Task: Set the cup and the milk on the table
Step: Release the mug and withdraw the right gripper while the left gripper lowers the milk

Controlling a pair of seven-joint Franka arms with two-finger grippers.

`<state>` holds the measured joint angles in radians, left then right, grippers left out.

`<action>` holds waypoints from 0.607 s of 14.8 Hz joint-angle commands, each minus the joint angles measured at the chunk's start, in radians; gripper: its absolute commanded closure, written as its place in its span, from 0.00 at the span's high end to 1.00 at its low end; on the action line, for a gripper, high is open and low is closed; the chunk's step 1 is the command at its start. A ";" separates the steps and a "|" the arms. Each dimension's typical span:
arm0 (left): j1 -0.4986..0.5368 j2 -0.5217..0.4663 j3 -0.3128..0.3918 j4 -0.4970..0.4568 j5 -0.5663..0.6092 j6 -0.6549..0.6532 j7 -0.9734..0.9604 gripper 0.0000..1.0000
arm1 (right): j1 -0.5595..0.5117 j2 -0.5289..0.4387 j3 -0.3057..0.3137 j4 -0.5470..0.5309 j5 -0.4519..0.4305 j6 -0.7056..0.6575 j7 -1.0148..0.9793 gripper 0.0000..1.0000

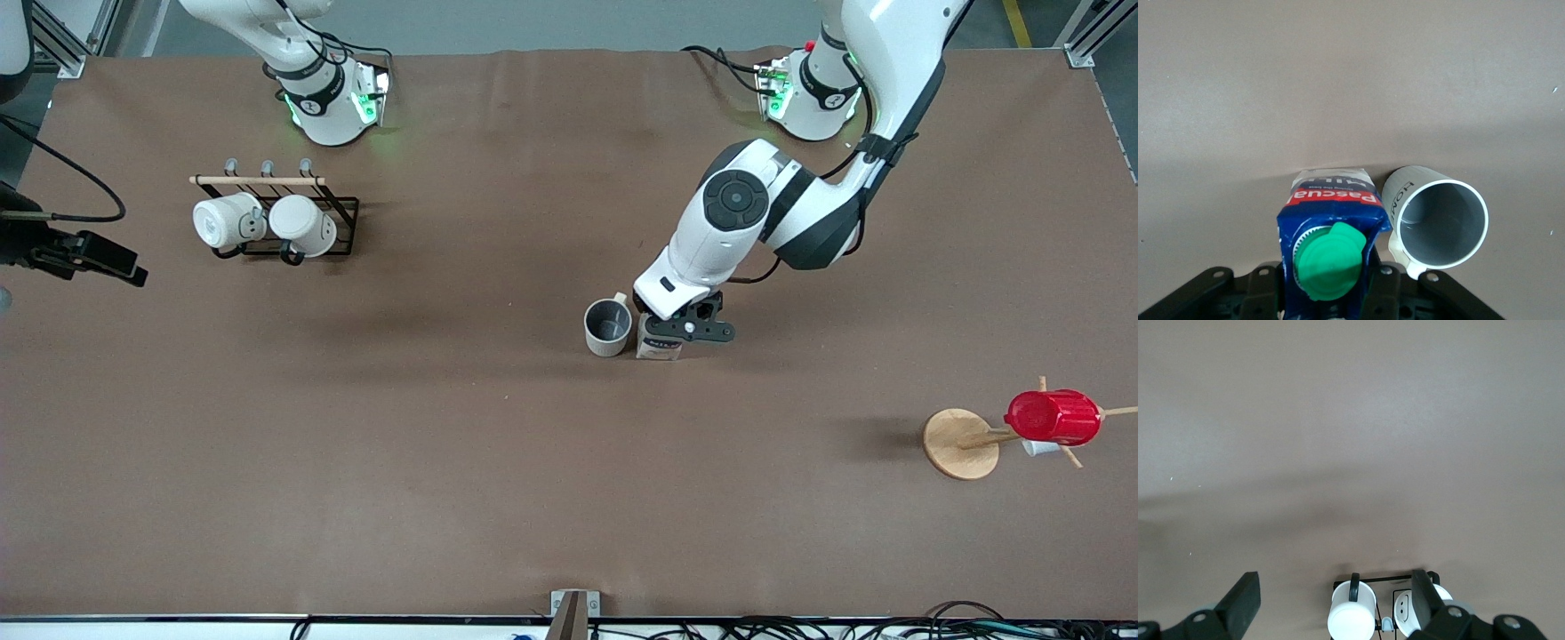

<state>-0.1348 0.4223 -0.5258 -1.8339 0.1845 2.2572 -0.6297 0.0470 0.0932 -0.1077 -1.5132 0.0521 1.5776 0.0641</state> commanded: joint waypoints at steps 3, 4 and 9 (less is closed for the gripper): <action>-0.002 0.007 -0.007 0.015 0.012 0.013 -0.036 0.56 | 0.004 -0.047 0.008 -0.042 -0.009 0.004 -0.009 1.00; 0.000 0.001 -0.007 0.015 0.012 0.013 -0.066 0.74 | 0.004 -0.049 0.008 -0.045 -0.011 0.002 -0.009 1.00; 0.006 -0.060 -0.026 0.015 0.010 -0.013 -0.096 1.00 | -0.002 -0.059 0.016 -0.059 -0.011 0.004 -0.006 1.00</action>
<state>-0.1347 0.4119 -0.5433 -1.8153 0.1846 2.2693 -0.7086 0.0483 0.0746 -0.1028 -1.5300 0.0520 1.5721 0.0640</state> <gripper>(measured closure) 0.110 0.000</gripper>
